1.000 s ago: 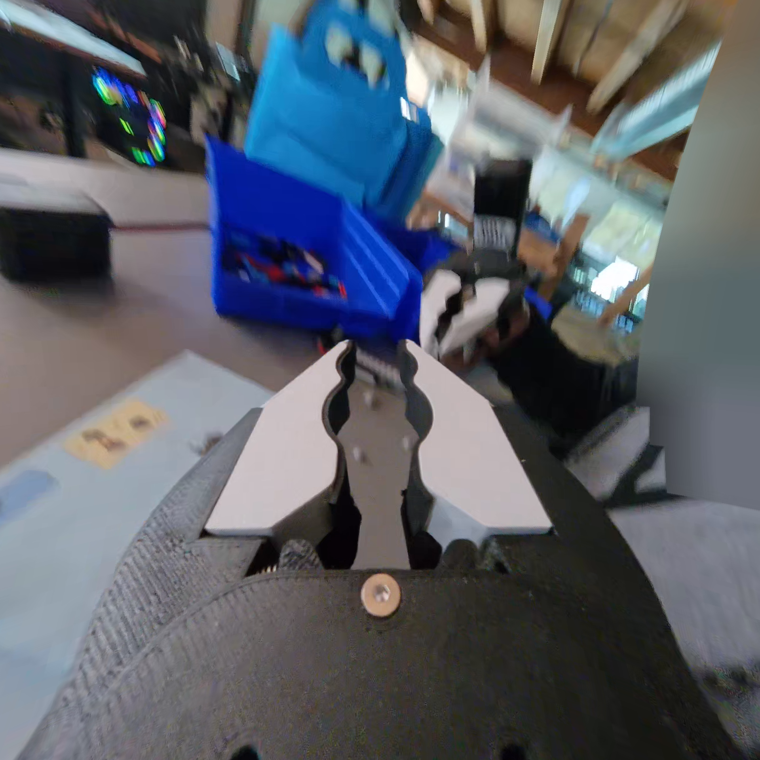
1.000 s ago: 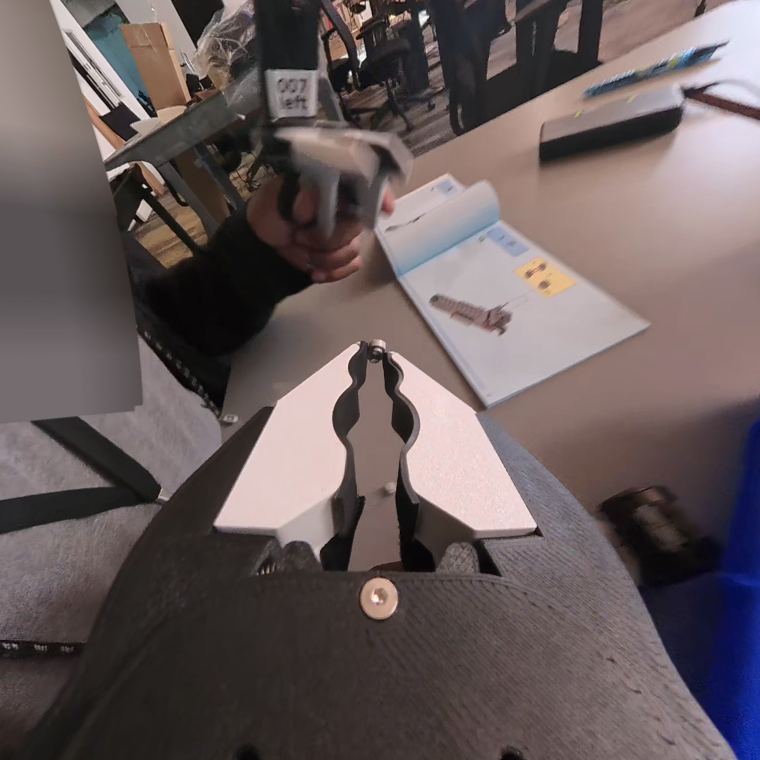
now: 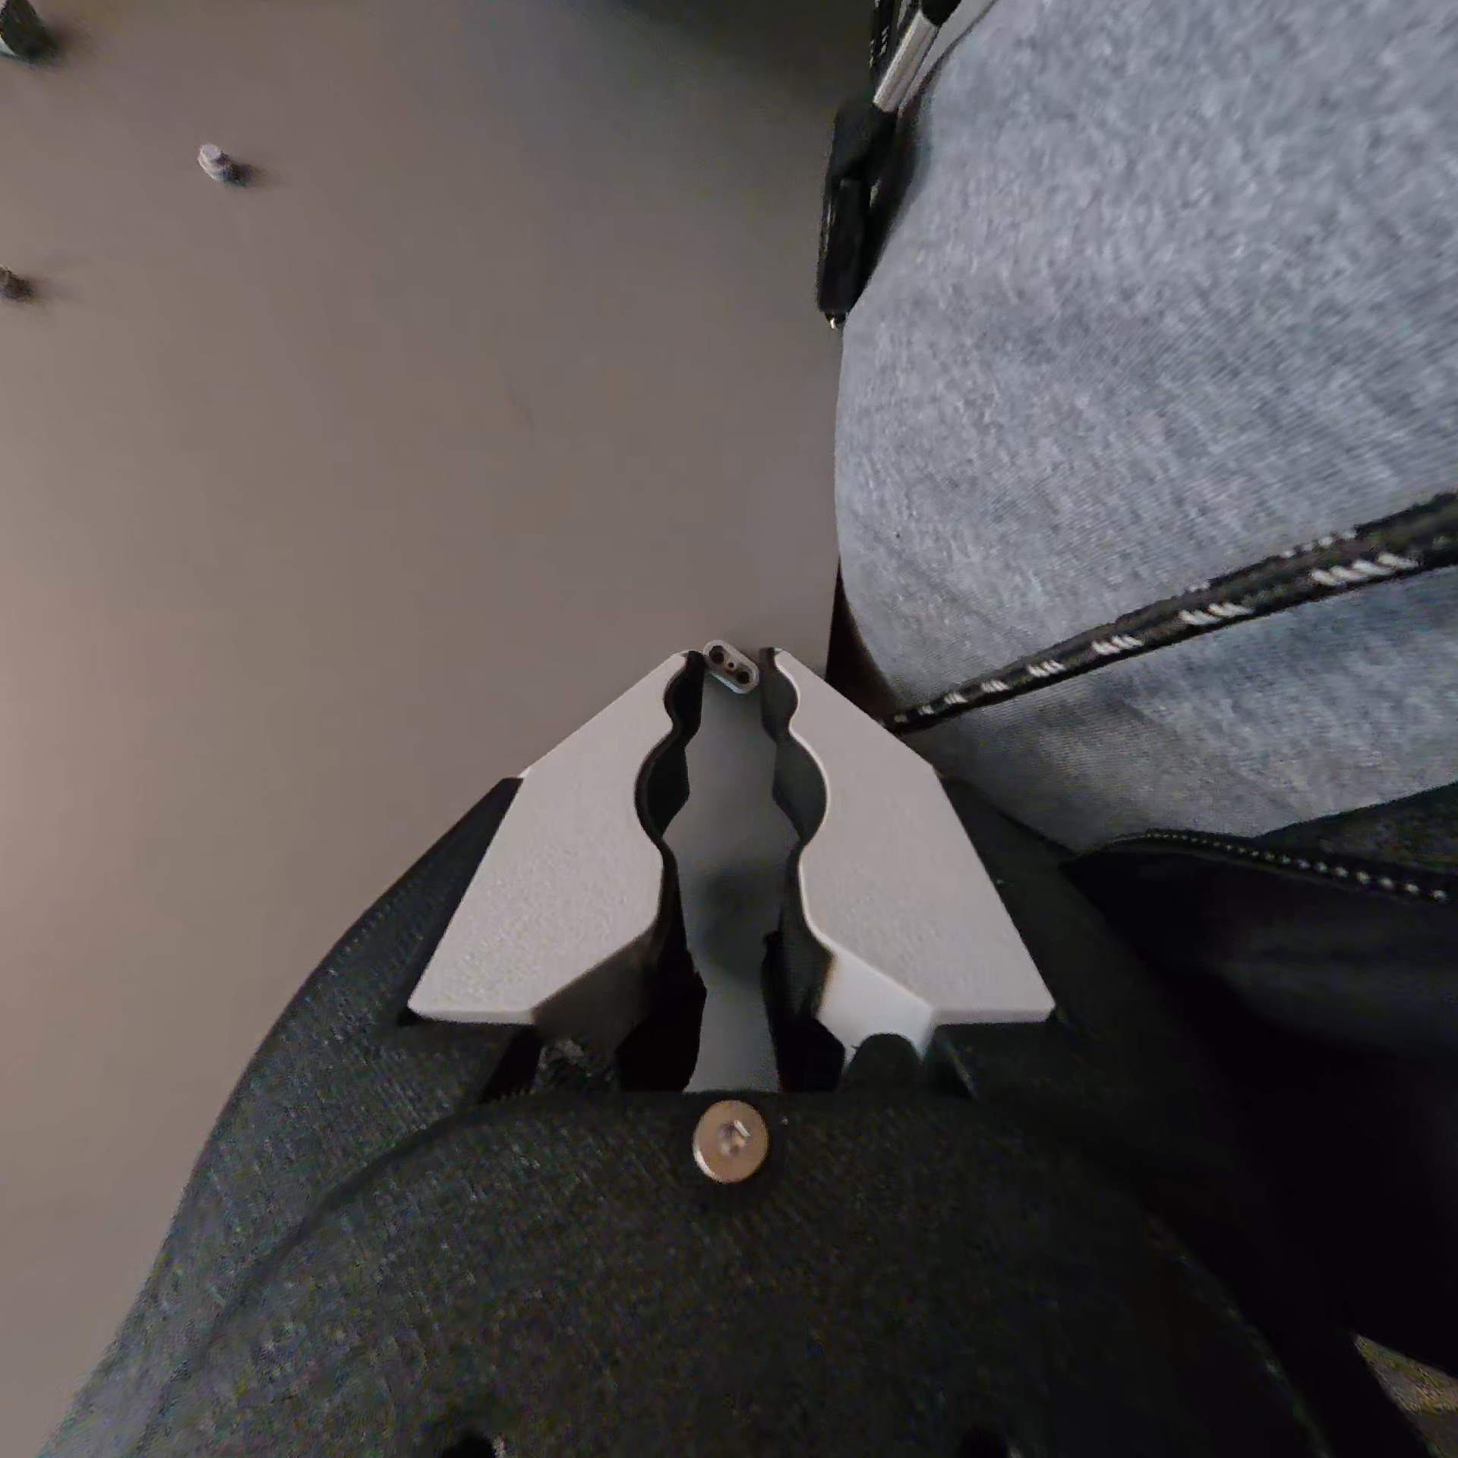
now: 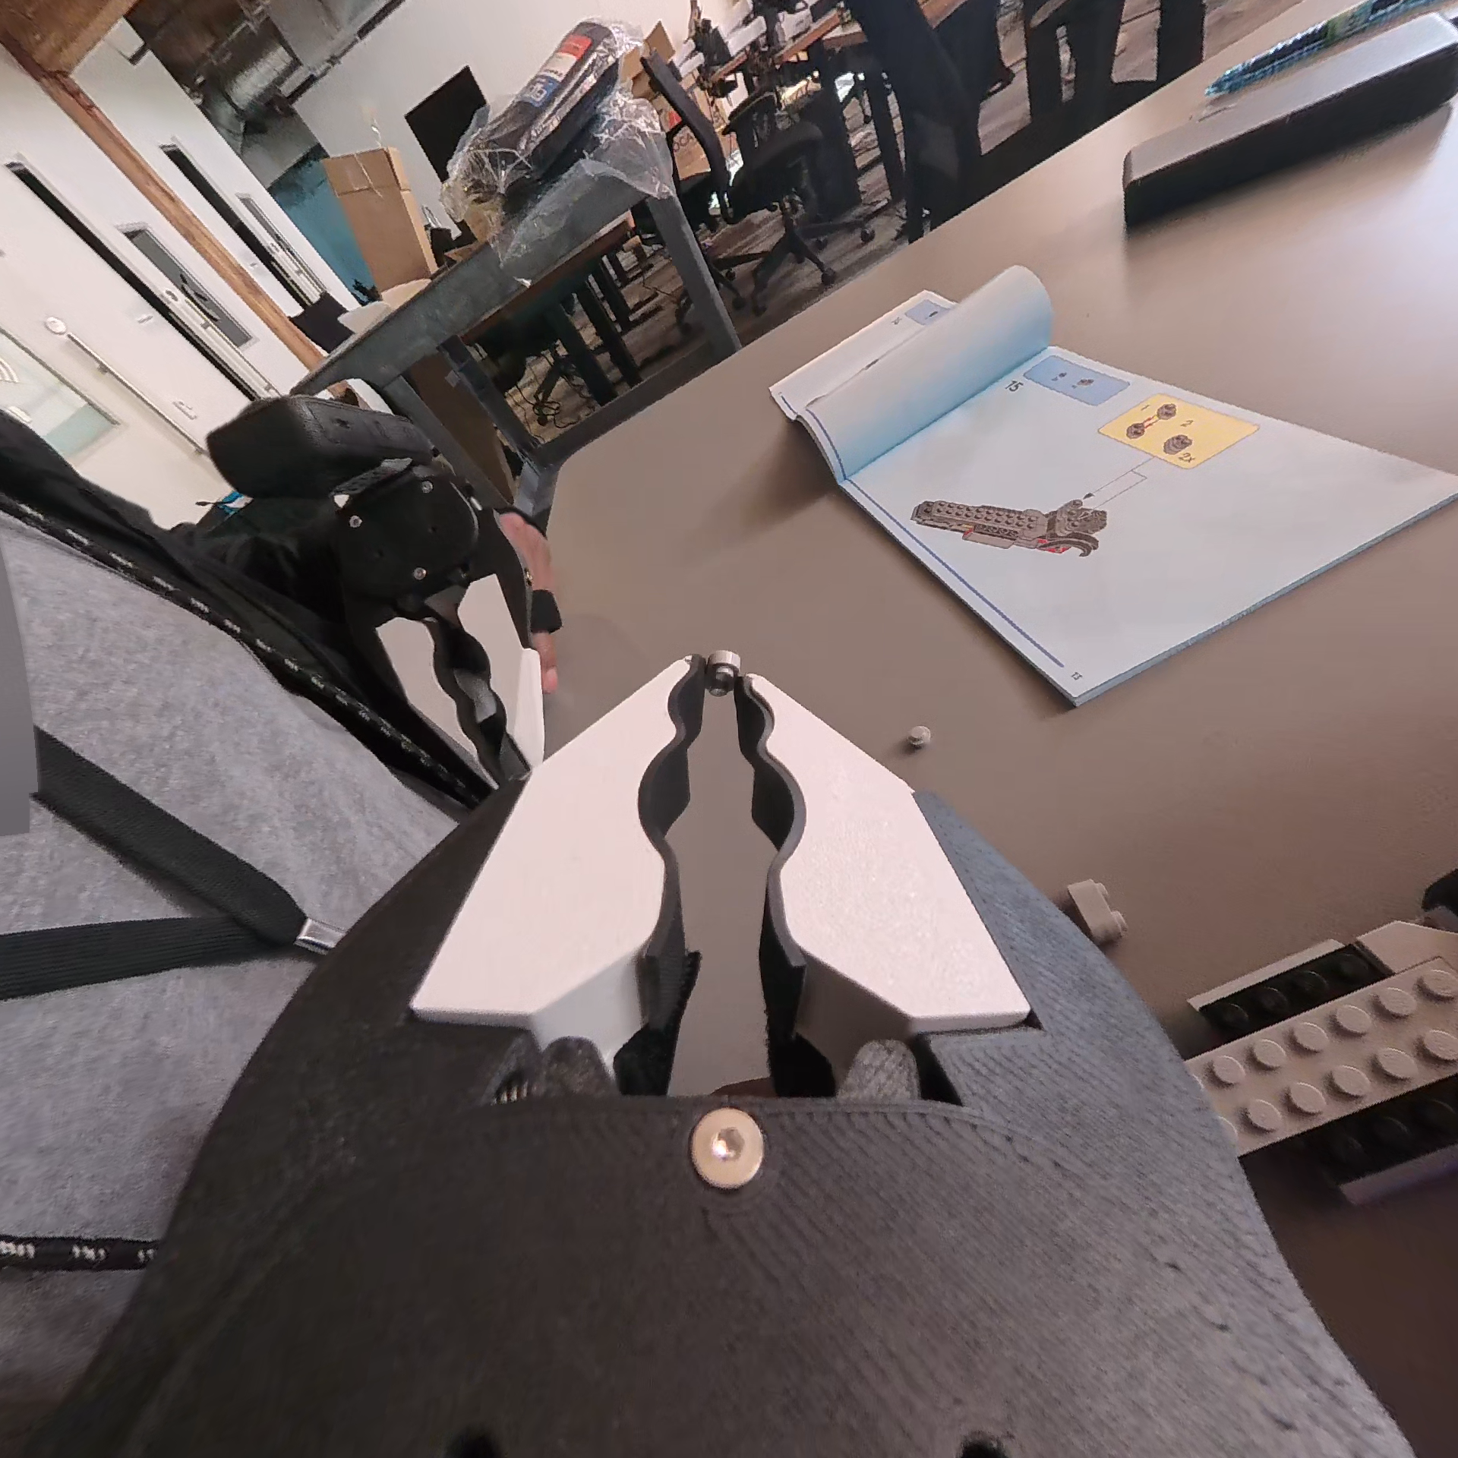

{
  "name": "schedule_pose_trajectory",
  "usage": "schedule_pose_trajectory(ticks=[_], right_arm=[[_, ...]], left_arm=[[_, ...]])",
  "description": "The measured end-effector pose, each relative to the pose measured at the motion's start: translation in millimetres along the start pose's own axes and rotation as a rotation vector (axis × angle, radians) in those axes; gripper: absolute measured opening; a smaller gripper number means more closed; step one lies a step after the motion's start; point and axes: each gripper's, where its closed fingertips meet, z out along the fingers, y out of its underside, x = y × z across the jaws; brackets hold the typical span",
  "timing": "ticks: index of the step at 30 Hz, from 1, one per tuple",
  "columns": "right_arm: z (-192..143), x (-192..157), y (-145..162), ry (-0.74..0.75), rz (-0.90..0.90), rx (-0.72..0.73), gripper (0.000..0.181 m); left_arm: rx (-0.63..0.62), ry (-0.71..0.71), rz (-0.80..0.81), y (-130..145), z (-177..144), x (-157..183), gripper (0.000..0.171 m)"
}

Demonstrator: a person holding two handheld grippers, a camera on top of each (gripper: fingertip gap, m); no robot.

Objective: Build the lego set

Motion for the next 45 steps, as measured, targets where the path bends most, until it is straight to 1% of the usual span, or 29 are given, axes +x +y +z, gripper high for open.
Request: schedule_pose_trajectory(ticks=[5, 9, 12, 15, 20, 22, 24, 26, 29, 31, 35, 37, 40, 45], right_arm=[[-1.0, 0.5, 2.9, -0.003, -0.001, -0.005, 0.008], [-1.0, 0.0, 9.1, 0.000, -0.014, -0.035, 0.008], [-0.4, -1.1, 17.1, -0.007, -0.014, -0.074, 0.008], [0.6, -0.2, 23.3, -0.017, 0.003, -0.091, 0.008], [2.6, -0.8, 18.6, -0.052, 0.038, -0.055, 0.008], [3.4, 0.2, 12.3, -0.065, 0.047, -0.023, 0.008], [4.3, 1.4, 4.6, -0.080, 0.047, 0.012, 0.008], [5.2, 3.3, -6.1, -0.094, 0.039, 0.060, 0.008], [4.3, 8.4, -25.0, -0.108, 0.033, 0.151, 0.008], [3.1, 14.1, -35.5, -0.113, 0.044, 0.205, 0.008], [3.6, 23.4, -48.9, -0.153, 0.068, 0.288, 0.009], [4.3, 15.8, -53.7, -0.193, 0.006, 0.328, 0.009], [10.1, 13.4, -51.9, -0.160, -0.049, 0.319, 0.009], [6.5, 22.8, -55.0, -0.141, 0.087, 0.350, 0.008]], left_arm=[[0.000, 0.002, 0.024, -7.5, 4.0, -16.0, 0.015], [0.005, -0.037, 0.037, -20.4, 9.9, -48.6, 0.015], [0.047, -0.051, 0.040, -39.2, 15.2, -76.0, 0.015], [0.152, -0.044, 0.026, -68.4, 17.9, -102.4, 0.015], [0.399, 0.054, 0.034, -124.7, 6.9, -130.3, 0.015], [0.473, 0.105, 0.054, -143.9, -0.2, -138.1, 0.014], [0.521, 0.153, 0.099, -158.8, -5.3, -144.3, 0.014], [0.563, 0.190, 0.136, -171.3, -10.3, -152.3, 0.014], [0.656, 0.235, 0.152, -186.8, -20.7, -163.1, 0.014], [0.710, 0.249, 0.130, -191.4, -27.3, -169.3, 0.014], [0.809, 0.226, 0.081, -186.2, -39.2, -179.3, 0.014], [0.878, 0.249, 0.049, -183.4, -47.8, -178.8, 0.014], [0.880, 0.245, 0.071, -179.4, -49.5, -176.3, 0.014], [0.857, 0.304, 0.077, -178.7, -40.7, -167.2, 0.014]])
